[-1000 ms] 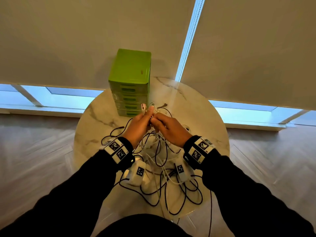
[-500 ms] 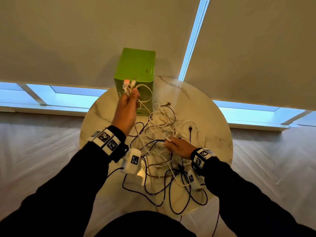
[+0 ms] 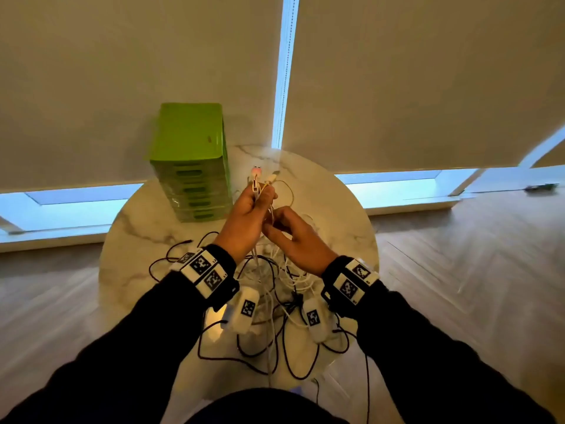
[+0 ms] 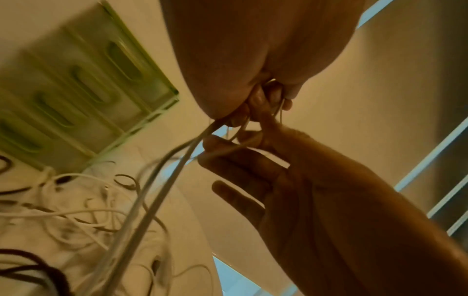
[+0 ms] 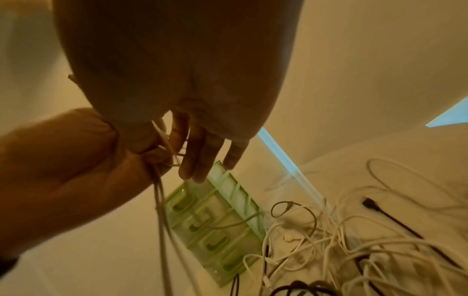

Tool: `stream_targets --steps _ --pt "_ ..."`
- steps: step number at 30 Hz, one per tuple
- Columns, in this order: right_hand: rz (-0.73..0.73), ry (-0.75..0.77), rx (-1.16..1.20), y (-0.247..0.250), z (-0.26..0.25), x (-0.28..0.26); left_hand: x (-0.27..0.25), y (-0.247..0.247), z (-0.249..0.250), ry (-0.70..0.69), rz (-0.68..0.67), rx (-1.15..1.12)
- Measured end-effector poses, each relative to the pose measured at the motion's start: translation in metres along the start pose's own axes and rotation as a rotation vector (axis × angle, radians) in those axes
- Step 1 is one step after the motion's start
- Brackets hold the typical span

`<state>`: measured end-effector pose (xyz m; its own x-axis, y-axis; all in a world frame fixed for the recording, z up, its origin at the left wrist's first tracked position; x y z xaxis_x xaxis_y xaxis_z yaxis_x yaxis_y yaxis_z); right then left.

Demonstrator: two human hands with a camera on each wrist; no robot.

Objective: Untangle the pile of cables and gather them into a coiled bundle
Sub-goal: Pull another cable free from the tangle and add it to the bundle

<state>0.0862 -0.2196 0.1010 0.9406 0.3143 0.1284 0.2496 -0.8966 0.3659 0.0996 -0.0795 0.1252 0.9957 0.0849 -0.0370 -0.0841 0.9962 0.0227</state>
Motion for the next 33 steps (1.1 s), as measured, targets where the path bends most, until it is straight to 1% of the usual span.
stream_targets --steps 2,5,7,10,11,13,14,15,16,17,18,19,21,23,24,26,27,28,30,32,33 --pt "0.130 0.001 0.001 0.014 -0.004 -0.010 -0.001 -0.019 0.006 -0.045 -0.090 -0.001" --pt "0.324 -0.042 -0.017 0.049 -0.005 -0.027 0.003 -0.041 0.011 -0.107 -0.119 0.015" --pt "0.421 -0.121 -0.031 0.081 0.000 -0.041 0.003 -0.056 0.014 -0.091 -0.126 -0.050" --pt "0.500 -0.261 -0.147 0.130 0.012 -0.071 0.003 -0.071 0.018 -0.047 -0.176 -0.166" --pt "0.500 -0.318 -0.186 0.143 0.018 -0.082 0.003 -0.075 0.018 -0.035 -0.201 -0.186" --pt "0.444 -0.462 -0.336 0.165 0.037 -0.109 0.002 -0.086 0.017 -0.020 -0.250 -0.207" --pt "0.373 -0.544 -0.426 0.172 0.051 -0.122 0.000 -0.091 0.016 -0.023 -0.273 -0.204" --pt "0.270 -0.631 -0.509 0.176 0.065 -0.137 -0.003 -0.098 0.014 -0.030 -0.302 -0.185" --pt "0.135 -0.710 -0.591 0.176 0.079 -0.150 -0.008 -0.104 0.012 -0.029 -0.334 -0.155" --pt "0.003 -0.776 -0.664 0.174 0.094 -0.161 -0.014 -0.111 0.008 -0.022 -0.369 -0.112" --pt "-0.091 -0.813 -0.723 0.170 0.103 -0.170 -0.020 -0.117 0.003 -0.010 -0.395 -0.066" --pt "-0.126 -0.821 -0.754 0.164 0.109 -0.177 -0.027 -0.122 -0.002 -0.001 -0.416 -0.023" --pt "-0.056 -0.767 -0.738 0.153 0.109 -0.184 -0.040 -0.133 -0.012 0.015 -0.457 0.038" --pt "-0.003 -0.662 -0.594 0.140 0.096 -0.184 -0.051 -0.142 -0.018 0.049 -0.485 0.057" --pt "-0.014 -0.608 -0.486 0.134 0.086 -0.182 -0.055 -0.146 -0.020 0.058 -0.499 0.061" --pt "-0.096 -0.546 -0.285 0.123 0.069 -0.176 -0.061 -0.152 -0.022 0.060 -0.528 0.082" --pt "-0.119 -0.527 -0.226 0.119 0.064 -0.173 -0.064 -0.156 -0.024 0.060 -0.546 0.089" --pt "-0.105 -0.509 -0.184 0.115 0.059 -0.169 -0.066 -0.157 -0.025 0.064 -0.560 0.090" --pt "0.036 -0.485 -0.121 0.112 0.056 -0.162 -0.068 -0.160 -0.027 0.053 -0.572 0.110" --pt "0.190 -0.480 -0.110 0.114 0.053 -0.158 -0.066 -0.159 -0.028 0.026 -0.565 0.139" --pt "0.244 -0.477 -0.119 0.116 0.051 -0.158 -0.064 -0.158 -0.029 0.013 -0.560 0.146"
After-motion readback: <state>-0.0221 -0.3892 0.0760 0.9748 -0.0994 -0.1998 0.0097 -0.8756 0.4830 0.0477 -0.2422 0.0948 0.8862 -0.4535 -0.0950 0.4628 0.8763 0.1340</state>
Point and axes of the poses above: each hand's wrist, its own x-axis towards the middle knuckle, its own y-axis out of the back of the hand, z = x × y, the point moved 1 cm from there along x, towards the middle knuckle, and after that the axes turned 6 degrees about z, right-handed, at the moved point
